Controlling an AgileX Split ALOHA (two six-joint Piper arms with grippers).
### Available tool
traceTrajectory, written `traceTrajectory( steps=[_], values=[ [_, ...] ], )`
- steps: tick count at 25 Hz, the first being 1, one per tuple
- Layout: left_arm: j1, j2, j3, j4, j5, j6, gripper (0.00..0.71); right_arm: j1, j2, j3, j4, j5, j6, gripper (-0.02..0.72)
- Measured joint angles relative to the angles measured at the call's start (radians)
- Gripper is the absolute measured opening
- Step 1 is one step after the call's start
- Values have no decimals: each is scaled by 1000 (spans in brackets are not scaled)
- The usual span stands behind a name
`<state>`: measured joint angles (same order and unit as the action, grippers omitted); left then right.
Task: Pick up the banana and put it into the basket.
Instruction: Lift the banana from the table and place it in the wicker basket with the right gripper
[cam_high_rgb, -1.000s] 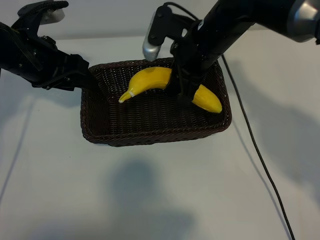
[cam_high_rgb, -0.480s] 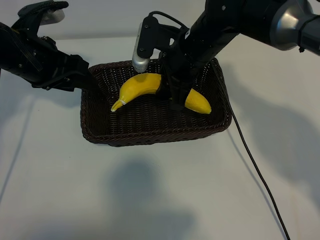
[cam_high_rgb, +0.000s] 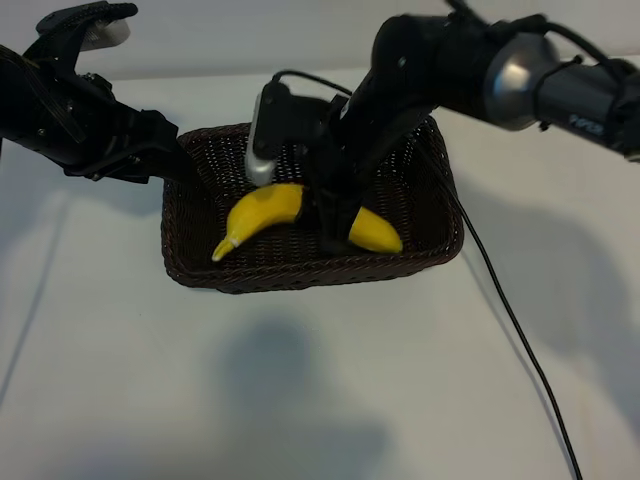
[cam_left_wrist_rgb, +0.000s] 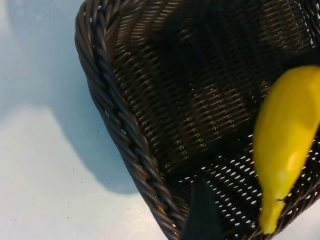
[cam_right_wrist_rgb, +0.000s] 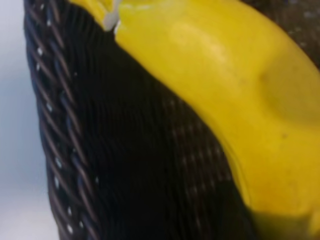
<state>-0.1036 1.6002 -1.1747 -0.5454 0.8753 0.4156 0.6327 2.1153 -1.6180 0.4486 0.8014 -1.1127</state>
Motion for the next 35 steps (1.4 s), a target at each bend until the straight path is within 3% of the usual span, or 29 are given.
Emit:
traceTrajectory(
  steps=[12, 22, 30, 35],
  values=[
    [0, 0, 0, 0, 2, 0, 595, 4, 41, 0, -1, -39, -1, 421],
    [0, 0, 0, 0, 2, 0, 595, 4, 48, 0, -2, -82, 51, 422],
    [0, 0, 0, 0, 2, 11, 595, 4, 48, -2, -6, -78, 89, 566],
    [0, 0, 0, 0, 2, 22, 595, 4, 48, -2, -65, -66, 150, 588]
  ],
)
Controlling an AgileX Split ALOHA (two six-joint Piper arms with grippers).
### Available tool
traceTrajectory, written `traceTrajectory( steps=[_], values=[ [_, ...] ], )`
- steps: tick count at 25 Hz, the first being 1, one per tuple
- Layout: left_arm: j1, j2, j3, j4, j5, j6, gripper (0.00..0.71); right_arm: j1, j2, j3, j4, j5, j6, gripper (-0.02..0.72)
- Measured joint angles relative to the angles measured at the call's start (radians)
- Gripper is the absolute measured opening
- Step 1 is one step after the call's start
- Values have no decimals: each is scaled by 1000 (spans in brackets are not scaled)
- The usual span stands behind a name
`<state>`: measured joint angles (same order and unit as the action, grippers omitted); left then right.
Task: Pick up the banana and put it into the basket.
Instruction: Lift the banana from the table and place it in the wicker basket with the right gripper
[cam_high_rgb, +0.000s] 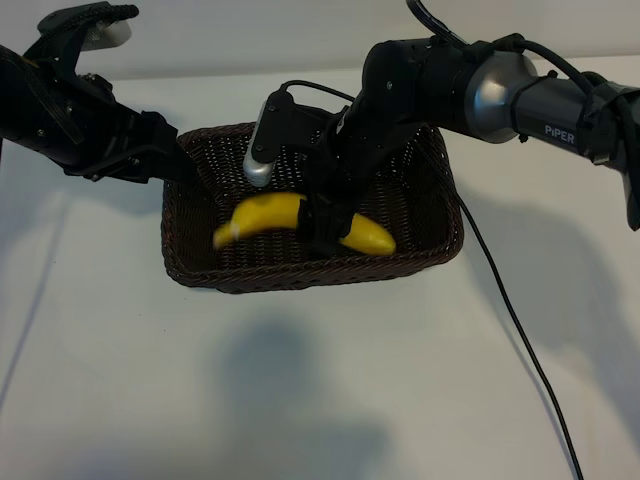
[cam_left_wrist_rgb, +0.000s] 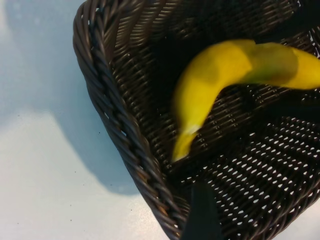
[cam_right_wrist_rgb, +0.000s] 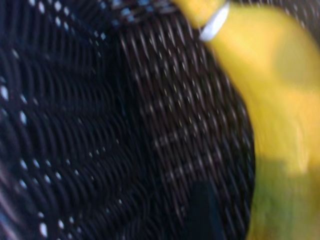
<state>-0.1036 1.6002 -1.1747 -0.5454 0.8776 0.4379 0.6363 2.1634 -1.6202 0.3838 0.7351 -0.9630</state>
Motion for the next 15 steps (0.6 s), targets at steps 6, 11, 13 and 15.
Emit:
traceTrajectory(
  steps=[6, 11, 13, 15],
  values=[
    [0, 0, 0, 0, 0, 1, 595, 0, -37, 0, -35, 4, 27, 590],
    [0, 0, 0, 0, 0, 1, 595, 0, -88, 0, -39, 5, 60, 590],
    [0, 0, 0, 0, 0, 1, 595, 0, -103, 0, -47, 5, 77, 590],
    [0, 0, 0, 0, 0, 1, 595, -1, -113, 0, -63, 17, 96, 590]
  ],
)
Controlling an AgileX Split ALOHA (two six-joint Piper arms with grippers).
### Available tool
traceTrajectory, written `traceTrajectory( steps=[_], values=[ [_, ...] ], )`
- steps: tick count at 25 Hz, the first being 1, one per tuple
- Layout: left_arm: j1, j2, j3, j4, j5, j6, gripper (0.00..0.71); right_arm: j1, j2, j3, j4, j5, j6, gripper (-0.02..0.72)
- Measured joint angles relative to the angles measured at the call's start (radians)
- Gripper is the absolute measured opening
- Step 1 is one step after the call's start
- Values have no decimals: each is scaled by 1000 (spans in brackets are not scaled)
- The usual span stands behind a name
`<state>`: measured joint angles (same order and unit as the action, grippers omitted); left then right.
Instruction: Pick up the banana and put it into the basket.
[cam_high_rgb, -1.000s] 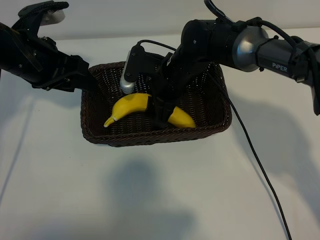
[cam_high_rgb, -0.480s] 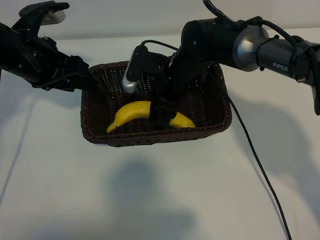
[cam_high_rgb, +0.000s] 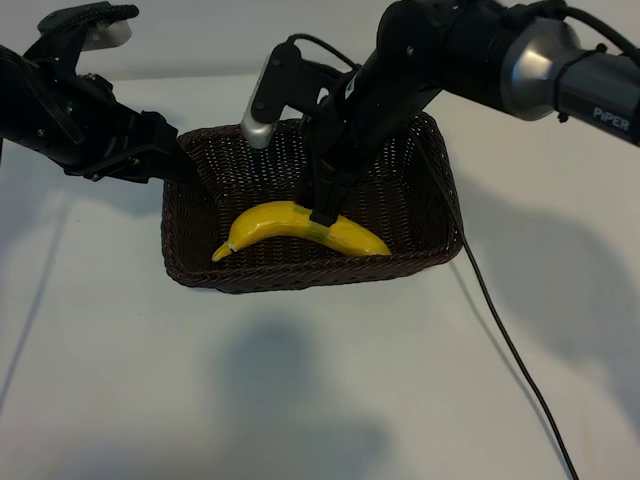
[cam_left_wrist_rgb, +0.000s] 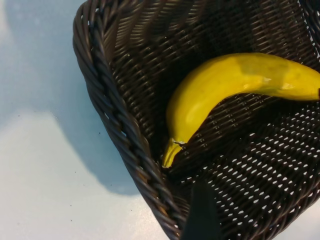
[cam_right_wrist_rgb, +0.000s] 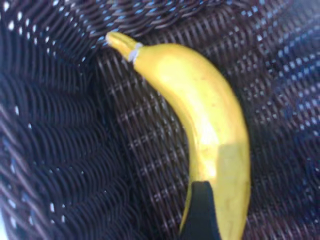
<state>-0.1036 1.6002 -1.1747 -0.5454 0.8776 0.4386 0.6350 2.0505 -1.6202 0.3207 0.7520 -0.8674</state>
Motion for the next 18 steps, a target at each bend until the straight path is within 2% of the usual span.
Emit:
traceTrajectory(
  steps=[6, 18],
  values=[
    [0, 0, 0, 0, 0, 0, 595, -26, -24, -1, -52, 58, 72, 590],
    [0, 0, 0, 0, 0, 2, 595, -118, -133, -23, -54, 204, 114, 590]
  ],
)
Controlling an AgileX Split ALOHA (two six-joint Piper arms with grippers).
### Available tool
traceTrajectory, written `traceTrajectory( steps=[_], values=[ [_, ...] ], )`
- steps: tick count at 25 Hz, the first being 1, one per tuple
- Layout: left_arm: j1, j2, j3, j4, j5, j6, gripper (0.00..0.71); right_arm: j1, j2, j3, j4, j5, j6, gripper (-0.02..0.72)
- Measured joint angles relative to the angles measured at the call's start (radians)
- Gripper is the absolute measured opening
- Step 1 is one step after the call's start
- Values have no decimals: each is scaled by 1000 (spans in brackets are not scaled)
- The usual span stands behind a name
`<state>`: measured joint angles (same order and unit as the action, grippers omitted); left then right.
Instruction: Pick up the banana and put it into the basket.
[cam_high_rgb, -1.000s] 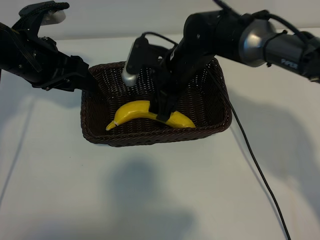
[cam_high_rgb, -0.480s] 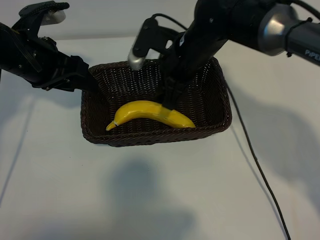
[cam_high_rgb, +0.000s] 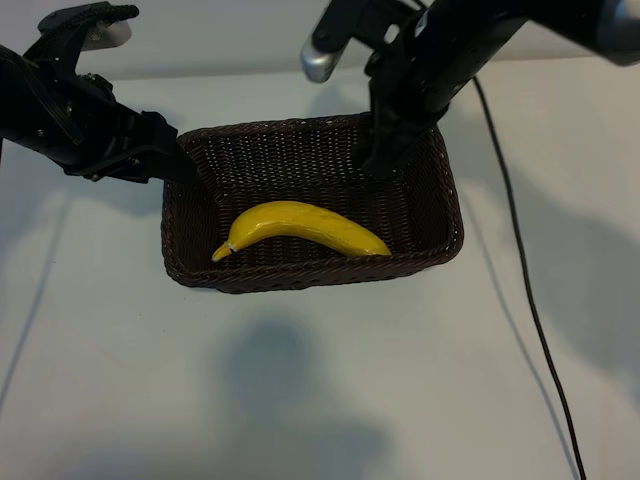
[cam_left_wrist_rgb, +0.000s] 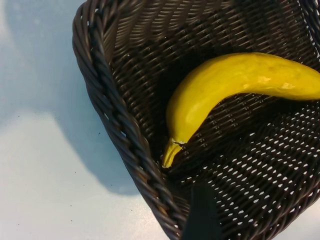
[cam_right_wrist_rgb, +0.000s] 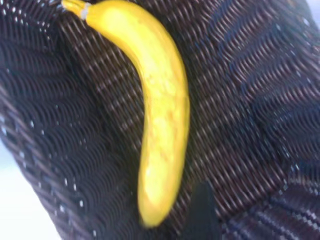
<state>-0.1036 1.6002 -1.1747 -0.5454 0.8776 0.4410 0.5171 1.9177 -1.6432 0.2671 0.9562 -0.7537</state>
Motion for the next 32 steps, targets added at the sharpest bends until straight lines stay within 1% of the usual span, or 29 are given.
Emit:
traceTrajectory(
  steps=[7, 11, 17, 27, 32],
  values=[
    [0, 0, 0, 0, 0, 0, 595, -53, -37, 0, 0, 115, 21, 590],
    [0, 0, 0, 0, 0, 0, 595, -73, -45, 0, -1, 150, 28, 590],
    [0, 0, 0, -1, 0, 0, 595, -76, -85, 0, -2, 162, 44, 590],
    [0, 0, 0, -1, 0, 0, 595, -114, -86, 0, -6, 176, 161, 590],
    [0, 0, 0, -1, 0, 0, 595, -115, -86, 0, -45, 186, 200, 590]
  ],
)
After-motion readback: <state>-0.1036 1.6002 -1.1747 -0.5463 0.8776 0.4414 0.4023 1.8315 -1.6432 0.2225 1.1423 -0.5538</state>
